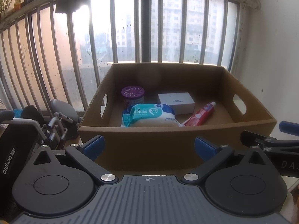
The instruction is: Organize objects
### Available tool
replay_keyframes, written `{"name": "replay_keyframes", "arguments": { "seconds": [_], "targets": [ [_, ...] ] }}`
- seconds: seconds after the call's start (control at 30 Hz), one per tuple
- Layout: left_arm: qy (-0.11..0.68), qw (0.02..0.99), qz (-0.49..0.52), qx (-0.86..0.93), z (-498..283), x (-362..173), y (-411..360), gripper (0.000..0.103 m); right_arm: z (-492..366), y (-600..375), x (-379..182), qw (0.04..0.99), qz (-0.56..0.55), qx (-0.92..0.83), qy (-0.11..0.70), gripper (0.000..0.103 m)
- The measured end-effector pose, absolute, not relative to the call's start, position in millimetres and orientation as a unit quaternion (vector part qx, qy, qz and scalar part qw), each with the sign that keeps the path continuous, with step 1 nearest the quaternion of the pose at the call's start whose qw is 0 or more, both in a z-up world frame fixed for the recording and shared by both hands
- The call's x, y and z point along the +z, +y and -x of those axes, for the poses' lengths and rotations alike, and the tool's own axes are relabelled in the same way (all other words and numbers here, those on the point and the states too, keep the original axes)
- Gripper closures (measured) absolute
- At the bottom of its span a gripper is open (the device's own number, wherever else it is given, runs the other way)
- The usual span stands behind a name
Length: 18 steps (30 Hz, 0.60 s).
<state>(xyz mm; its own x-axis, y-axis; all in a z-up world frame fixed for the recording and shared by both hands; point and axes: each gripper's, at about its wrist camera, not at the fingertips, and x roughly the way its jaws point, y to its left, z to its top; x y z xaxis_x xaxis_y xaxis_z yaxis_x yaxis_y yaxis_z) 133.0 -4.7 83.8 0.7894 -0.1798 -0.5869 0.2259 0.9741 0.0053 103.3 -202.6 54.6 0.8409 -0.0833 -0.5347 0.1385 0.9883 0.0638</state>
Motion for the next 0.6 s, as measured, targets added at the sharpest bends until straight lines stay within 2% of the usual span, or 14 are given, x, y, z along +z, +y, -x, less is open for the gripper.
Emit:
{"name": "replay_keyframes", "arguments": {
  "seconds": [0.6],
  "targets": [
    [0.305,0.946,-0.037,-0.106,-131.4,84.6,-6.2,0.001,-102.0,-203.3,55.7,0.959,-0.049,-0.056,0.274,0.0]
  ]
}}
